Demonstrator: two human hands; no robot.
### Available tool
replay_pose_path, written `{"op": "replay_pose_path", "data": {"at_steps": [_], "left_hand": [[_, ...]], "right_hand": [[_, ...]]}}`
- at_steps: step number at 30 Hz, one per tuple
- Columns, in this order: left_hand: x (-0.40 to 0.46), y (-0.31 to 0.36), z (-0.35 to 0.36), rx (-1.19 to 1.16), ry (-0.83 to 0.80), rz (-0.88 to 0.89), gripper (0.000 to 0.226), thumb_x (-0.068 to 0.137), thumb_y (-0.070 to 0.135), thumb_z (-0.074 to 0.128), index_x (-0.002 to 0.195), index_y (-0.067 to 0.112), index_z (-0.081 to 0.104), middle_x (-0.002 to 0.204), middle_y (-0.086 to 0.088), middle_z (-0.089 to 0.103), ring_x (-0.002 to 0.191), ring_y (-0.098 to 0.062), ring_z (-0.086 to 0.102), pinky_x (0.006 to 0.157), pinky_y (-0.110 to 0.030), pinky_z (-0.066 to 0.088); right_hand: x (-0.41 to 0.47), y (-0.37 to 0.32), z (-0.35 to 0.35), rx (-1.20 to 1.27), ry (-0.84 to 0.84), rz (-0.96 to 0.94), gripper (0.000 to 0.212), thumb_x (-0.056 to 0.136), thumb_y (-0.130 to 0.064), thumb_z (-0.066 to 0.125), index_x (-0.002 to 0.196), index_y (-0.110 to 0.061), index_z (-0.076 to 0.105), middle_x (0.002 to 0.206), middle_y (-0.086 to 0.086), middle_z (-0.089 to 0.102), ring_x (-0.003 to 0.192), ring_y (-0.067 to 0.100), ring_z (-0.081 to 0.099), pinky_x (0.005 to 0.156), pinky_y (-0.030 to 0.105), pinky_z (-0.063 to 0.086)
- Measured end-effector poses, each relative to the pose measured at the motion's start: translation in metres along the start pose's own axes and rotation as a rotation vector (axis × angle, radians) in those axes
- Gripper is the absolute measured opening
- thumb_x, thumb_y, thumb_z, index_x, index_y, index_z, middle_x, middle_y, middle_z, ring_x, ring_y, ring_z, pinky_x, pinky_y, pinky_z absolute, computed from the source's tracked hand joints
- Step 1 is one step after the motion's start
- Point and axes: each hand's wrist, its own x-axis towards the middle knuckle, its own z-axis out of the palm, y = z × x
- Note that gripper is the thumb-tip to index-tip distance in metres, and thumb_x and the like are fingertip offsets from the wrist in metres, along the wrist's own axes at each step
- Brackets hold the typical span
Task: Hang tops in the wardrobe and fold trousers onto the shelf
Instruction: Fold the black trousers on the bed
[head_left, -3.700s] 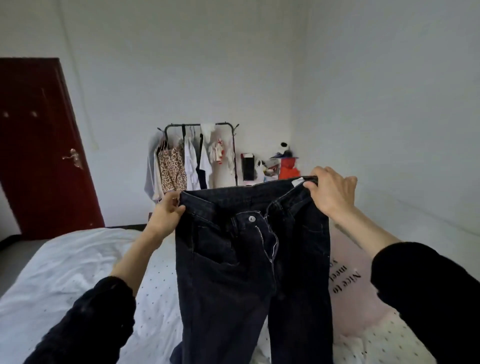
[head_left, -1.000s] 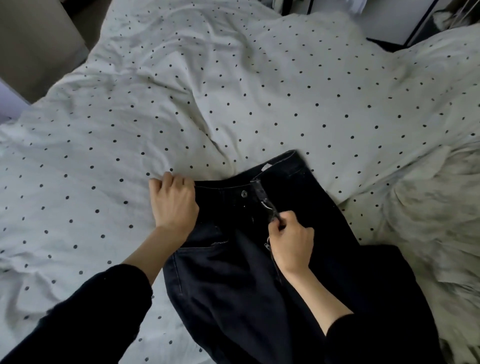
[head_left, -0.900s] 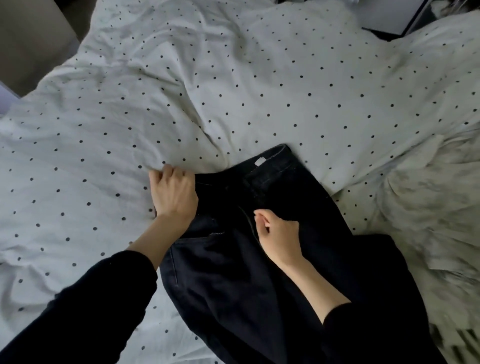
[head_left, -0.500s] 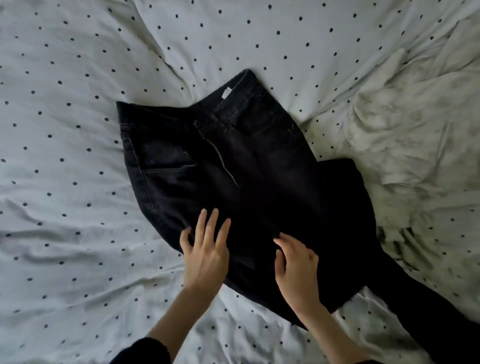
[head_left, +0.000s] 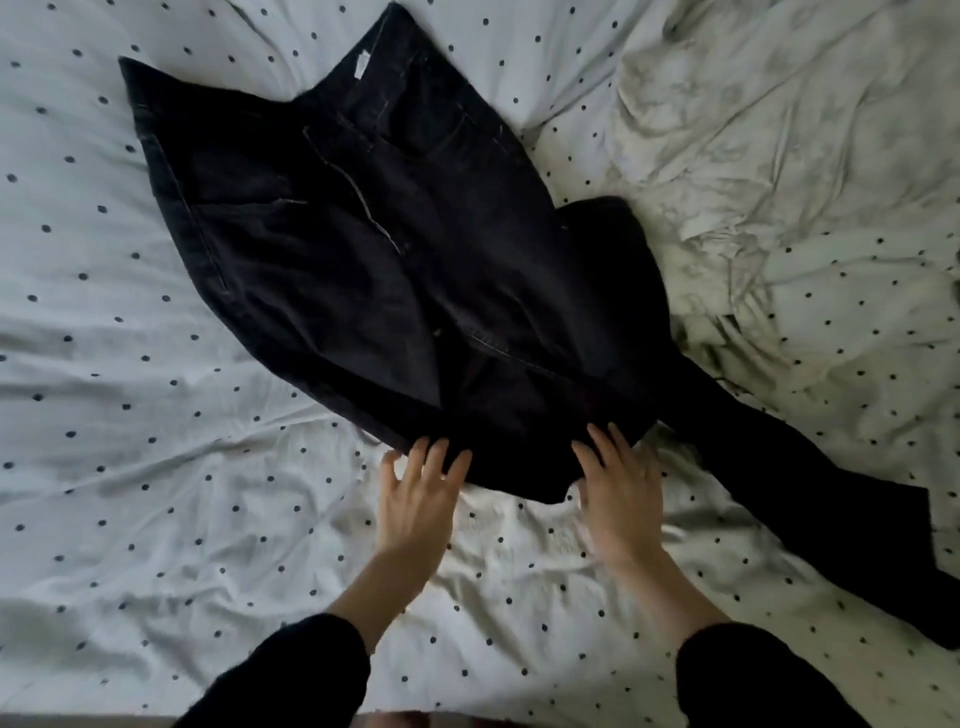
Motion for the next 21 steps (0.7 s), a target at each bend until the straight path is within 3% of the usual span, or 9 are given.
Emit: {"op": "replay_pose_path", "data": {"at_steps": [4, 6, 8, 10, 12, 14, 17, 20, 21], "left_hand": [[0.003, -0.006, -0.006, 0.028, 0.085, 0.037, 0.043, 0.045, -0.004, 0.083, 0.083, 0.013, 0.073, 0.079, -0.004, 0.067, 0.079, -0.025, 0.064, 0.083, -0.041, 0.029], [-0.002, -0.004, -0.008, -0.033, 0.087, -0.033, 0.037, 0.055, 0.001, 0.084, 0.088, 0.012, 0.072, 0.086, -0.004, 0.066, 0.082, -0.025, 0.062, 0.082, -0.041, 0.035], [-0.018, 0.017, -0.026, -0.311, 0.093, -0.282, 0.039, 0.078, 0.014, 0.074, 0.115, 0.008, 0.061, 0.113, -0.009, 0.059, 0.103, -0.028, 0.057, 0.088, -0.040, 0.041], [-0.035, 0.043, -0.050, -0.793, 0.033, -0.656, 0.058, 0.090, 0.028, 0.061, 0.137, 0.005, 0.037, 0.139, -0.011, 0.040, 0.126, -0.025, 0.042, 0.100, -0.033, 0.036], [-0.052, 0.066, -0.068, -1.172, -0.021, -0.935, 0.080, 0.088, 0.045, 0.058, 0.147, 0.007, 0.019, 0.152, -0.009, 0.021, 0.138, -0.023, 0.027, 0.109, -0.037, 0.028], [-0.067, 0.083, -0.084, -1.439, -0.068, -1.064, 0.088, 0.083, 0.061, 0.054, 0.148, 0.013, 0.019, 0.154, -0.004, 0.021, 0.138, -0.023, 0.028, 0.113, -0.045, 0.027], [-0.081, 0.095, -0.095, -1.717, -0.092, -0.925, 0.072, 0.079, 0.067, 0.050, 0.134, 0.019, 0.047, 0.133, 0.010, 0.053, 0.117, -0.009, 0.048, 0.109, -0.041, 0.034], [-0.090, 0.103, -0.102, -1.724, -0.154, -0.694, 0.037, 0.085, 0.046, 0.061, 0.115, 0.026, 0.059, 0.114, 0.017, 0.063, 0.112, -0.002, 0.052, 0.100, -0.033, 0.036], [-0.093, 0.104, -0.104, -1.692, -0.151, -0.664, 0.027, 0.086, 0.038, 0.063, 0.110, 0.026, 0.061, 0.110, 0.016, 0.066, 0.108, -0.001, 0.055, 0.095, -0.028, 0.038]], "right_hand": [[0.003, 0.002, -0.012, 0.100, 0.161, -0.038, 0.032, 0.054, -0.004, 0.088, 0.080, -0.015, 0.073, 0.091, 0.003, 0.074, 0.093, 0.022, 0.070, 0.092, 0.055, 0.045], [0.001, 0.001, -0.023, 0.182, 0.227, -0.044, 0.029, 0.056, -0.002, 0.087, 0.077, -0.014, 0.072, 0.074, 0.000, 0.073, 0.078, 0.018, 0.071, 0.092, 0.054, 0.045], [-0.007, 0.005, -0.042, 0.243, 0.299, -0.071, 0.023, 0.062, -0.003, 0.085, 0.078, -0.013, 0.071, 0.062, -0.003, 0.068, 0.062, 0.016, 0.068, 0.090, 0.052, 0.046], [-0.019, 0.005, -0.059, 0.300, 0.319, -0.117, 0.014, 0.069, -0.007, 0.080, 0.079, -0.012, 0.071, 0.057, -0.005, 0.065, 0.054, 0.015, 0.064, 0.088, 0.049, 0.048], [-0.036, 0.004, -0.073, 0.357, 0.330, -0.165, 0.002, 0.077, -0.013, 0.070, 0.078, -0.012, 0.070, 0.052, -0.006, 0.062, 0.047, 0.013, 0.059, 0.082, 0.043, 0.051], [-0.059, 0.005, -0.084, 0.445, 0.306, -0.176, 0.006, 0.078, -0.015, 0.065, 0.074, -0.012, 0.070, 0.047, -0.006, 0.057, 0.042, 0.013, 0.053, 0.074, 0.035, 0.049], [-0.086, 0.012, -0.091, 0.540, 0.221, -0.220, 0.006, 0.076, -0.013, 0.069, 0.071, -0.010, 0.070, 0.043, -0.006, 0.050, 0.039, 0.015, 0.048, 0.069, 0.032, 0.045], [-0.098, 0.019, -0.094, 0.580, 0.150, -0.227, 0.027, 0.081, -0.013, 0.064, 0.057, -0.012, 0.052, 0.043, -0.011, 0.030, 0.039, 0.015, 0.033, 0.058, 0.024, 0.036], [-0.102, 0.020, -0.093, 0.603, 0.138, -0.229, 0.026, 0.083, -0.012, 0.065, 0.059, -0.010, 0.054, 0.044, -0.009, 0.033, 0.040, 0.015, 0.036, 0.055, 0.022, 0.032]]}}
